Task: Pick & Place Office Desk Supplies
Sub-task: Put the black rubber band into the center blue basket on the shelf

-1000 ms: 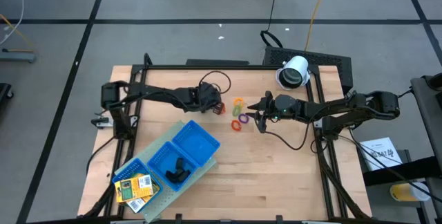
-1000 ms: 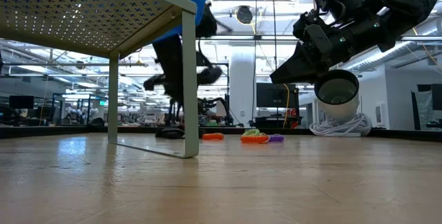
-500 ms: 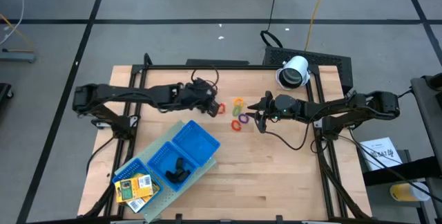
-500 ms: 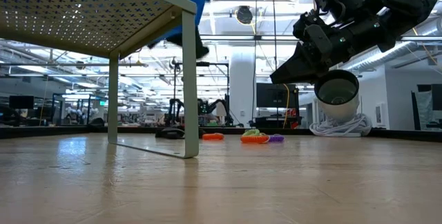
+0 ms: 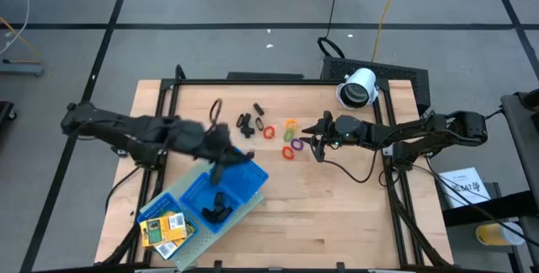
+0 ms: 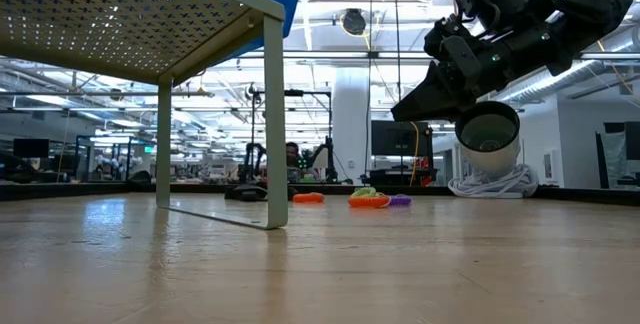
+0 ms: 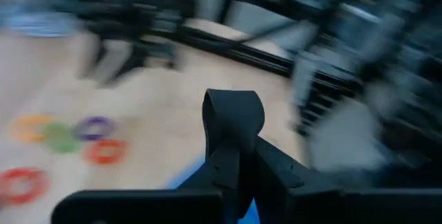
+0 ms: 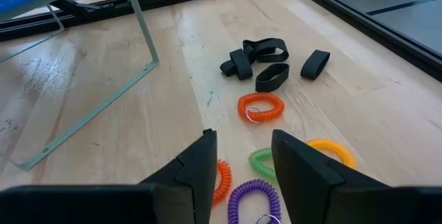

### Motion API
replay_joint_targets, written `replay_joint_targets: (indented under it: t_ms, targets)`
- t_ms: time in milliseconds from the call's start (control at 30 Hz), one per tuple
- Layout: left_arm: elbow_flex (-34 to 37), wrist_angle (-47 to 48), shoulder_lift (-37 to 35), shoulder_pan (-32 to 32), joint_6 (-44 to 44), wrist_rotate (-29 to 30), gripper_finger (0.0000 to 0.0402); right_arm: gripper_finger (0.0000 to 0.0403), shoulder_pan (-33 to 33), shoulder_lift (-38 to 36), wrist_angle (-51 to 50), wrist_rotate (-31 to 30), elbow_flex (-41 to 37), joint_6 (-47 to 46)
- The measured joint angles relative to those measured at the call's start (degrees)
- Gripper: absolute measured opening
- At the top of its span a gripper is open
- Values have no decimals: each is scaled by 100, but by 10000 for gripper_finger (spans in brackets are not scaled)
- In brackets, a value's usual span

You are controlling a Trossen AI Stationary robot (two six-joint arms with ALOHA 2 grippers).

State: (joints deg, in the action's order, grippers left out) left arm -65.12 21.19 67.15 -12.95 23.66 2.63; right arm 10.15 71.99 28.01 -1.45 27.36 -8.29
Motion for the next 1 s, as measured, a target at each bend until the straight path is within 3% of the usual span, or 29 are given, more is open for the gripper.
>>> replay_joint_targets:
  t_ms: [133,267,467,667,800,1000]
  targets:
    - [0,56,-100,-856,-141,-290,16,128,0,-2,0,0,1,0]
    - [0,145,-99,-1761,-262,-161,11,128,0,-2,0,0,1,-2]
    - [0,433,-78,-2667,102,1192,33,128,0,-2,0,-9,0,-2]
    - [259,795,-78,-2956,1192,2148,40,128,0,-2,2,-20,2,-2]
    - [416,1100,-78,-2932,2287,2209,46,128,0,-1,2,-21,2,-4]
    - [506,1258,-78,-2820,2953,2187,94,128,0,-2,2,-22,2,-2]
